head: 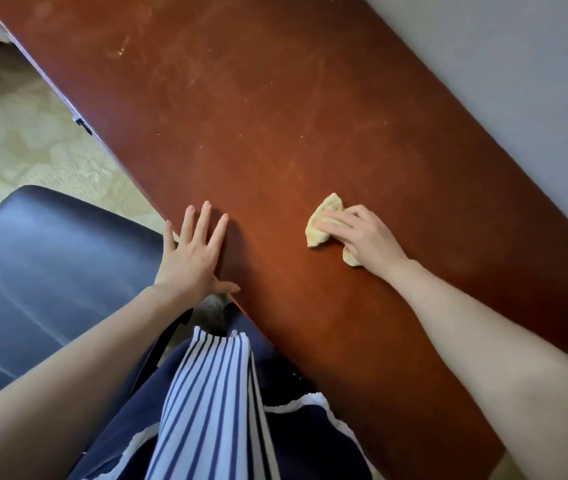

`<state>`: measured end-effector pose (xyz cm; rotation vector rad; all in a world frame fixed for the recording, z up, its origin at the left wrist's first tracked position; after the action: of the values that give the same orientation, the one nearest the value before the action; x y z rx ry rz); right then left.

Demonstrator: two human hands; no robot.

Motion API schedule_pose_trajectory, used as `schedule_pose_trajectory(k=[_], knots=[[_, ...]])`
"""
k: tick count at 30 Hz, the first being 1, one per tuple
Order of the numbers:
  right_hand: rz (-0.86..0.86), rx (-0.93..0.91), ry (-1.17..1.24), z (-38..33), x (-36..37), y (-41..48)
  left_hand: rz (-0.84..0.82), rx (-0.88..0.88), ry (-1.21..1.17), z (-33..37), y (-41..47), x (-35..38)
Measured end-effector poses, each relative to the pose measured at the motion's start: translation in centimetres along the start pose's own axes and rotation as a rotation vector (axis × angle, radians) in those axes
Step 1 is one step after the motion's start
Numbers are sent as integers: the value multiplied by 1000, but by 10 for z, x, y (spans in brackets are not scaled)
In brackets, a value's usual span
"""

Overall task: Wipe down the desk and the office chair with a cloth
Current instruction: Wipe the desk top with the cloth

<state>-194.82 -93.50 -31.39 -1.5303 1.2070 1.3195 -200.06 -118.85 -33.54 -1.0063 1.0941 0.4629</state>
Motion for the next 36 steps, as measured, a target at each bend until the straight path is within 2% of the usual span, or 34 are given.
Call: schedule_pose_trajectory(k=[2, 6, 10, 12, 18, 23, 27, 30, 36], knots=[[-19, 99, -4, 25, -2, 29, -13, 0, 20, 1, 4, 0], [37, 545, 21, 62, 5, 69, -29, 9, 37, 1, 13, -4], [136, 963, 131, 37, 22, 69, -38, 54, 66, 0, 14, -3], [142, 930, 148, 5, 28, 68, -38, 72, 69, -3, 14, -3], [50, 497, 214, -106, 38, 36, -69, 185, 141, -14, 7, 0], [145, 307, 173, -156, 38, -9, -76, 239, 186, -35, 3, -2], [152, 318, 146, -159, 39, -66, -93, 296, 177, -34, 2, -1], [84, 359, 139, -149, 37, -103, -84, 344, 194, -25, 0, 0], [22, 524, 121, -81, 18, -108, -56, 394, 228, -16, -1, 2]])
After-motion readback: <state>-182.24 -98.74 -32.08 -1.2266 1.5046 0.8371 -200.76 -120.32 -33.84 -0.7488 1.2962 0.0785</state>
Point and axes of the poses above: each hand's wrist, its own y-axis towards the middle knuckle, its own x-axis out of the palm, z = x × y, the point moved 6 cm from there along y, towards the middle knuckle, and after that the axes turned 3 degrees about -y, right-handed, at the moved point
